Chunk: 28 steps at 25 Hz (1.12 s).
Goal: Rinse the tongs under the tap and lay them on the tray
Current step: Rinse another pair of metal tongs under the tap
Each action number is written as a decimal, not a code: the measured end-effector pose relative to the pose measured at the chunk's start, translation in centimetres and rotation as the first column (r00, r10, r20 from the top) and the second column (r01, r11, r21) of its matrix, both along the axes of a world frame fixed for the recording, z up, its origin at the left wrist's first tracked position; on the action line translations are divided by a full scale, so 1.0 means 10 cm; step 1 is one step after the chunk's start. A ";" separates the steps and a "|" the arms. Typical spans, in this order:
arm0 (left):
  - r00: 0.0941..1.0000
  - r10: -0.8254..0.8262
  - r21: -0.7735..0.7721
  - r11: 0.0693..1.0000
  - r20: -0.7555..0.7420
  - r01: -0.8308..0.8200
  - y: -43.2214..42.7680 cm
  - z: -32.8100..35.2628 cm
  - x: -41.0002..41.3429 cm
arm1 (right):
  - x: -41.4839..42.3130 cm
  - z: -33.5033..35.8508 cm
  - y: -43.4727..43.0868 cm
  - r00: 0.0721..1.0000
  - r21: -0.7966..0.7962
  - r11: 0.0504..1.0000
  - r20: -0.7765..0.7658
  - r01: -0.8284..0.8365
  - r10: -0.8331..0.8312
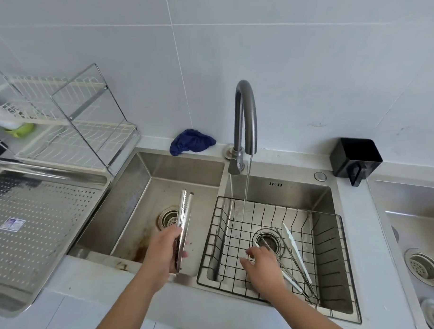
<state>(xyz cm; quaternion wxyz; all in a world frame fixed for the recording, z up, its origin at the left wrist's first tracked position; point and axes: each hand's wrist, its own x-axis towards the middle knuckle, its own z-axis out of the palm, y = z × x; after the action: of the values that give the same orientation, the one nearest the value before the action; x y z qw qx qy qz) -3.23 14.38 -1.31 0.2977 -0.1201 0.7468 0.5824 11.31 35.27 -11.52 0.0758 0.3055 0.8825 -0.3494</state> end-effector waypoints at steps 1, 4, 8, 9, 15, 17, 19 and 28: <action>0.997 -0.009 0.064 0.998 0.075 0.005 0.10 0.00 0.03 | -0.05 0.09 0.04 0.999 -0.072 0.997 -0.023 0.034 -0.036; 0.980 -0.093 0.229 0.972 0.174 0.051 0.40 0.00 0.10 | -0.32 0.50 0.17 0.981 -0.347 0.932 -0.118 0.101 -0.151; 0.979 -0.186 0.225 0.961 0.088 0.163 0.69 0.02 0.17 | -0.81 1.03 0.30 0.896 -0.693 0.706 -0.213 0.142 -0.390; 0.977 -0.207 0.186 0.963 0.048 0.195 0.74 0.03 0.17 | -0.90 1.11 0.33 0.883 -0.694 0.705 -0.229 0.146 -0.408; 0.930 -0.327 0.111 0.931 -0.165 0.347 0.87 0.12 0.15 | -1.17 1.11 0.37 0.825 -0.626 0.737 -0.256 0.255 -0.503; 0.934 -0.319 0.119 0.933 -0.160 0.339 0.89 0.12 0.16 | -1.17 1.05 0.35 0.831 -0.640 0.726 -0.241 0.252 -0.501; 0.940 -0.311 0.120 0.937 -0.139 0.328 0.88 0.11 0.16 | -1.15 1.00 0.33 0.847 -0.668 0.710 -0.229 0.222 -0.481; 0.929 -0.347 0.099 0.928 -0.126 0.360 0.88 0.08 0.09 | -1.16 0.98 0.35 0.849 -0.691 0.700 -0.249 0.181 -0.466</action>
<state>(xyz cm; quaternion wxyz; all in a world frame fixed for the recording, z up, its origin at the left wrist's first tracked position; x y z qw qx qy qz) -2.29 23.13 -0.48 0.3644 0.0660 0.7344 0.5688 -0.27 38.81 -1.76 -0.0731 0.3349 0.6335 -0.6937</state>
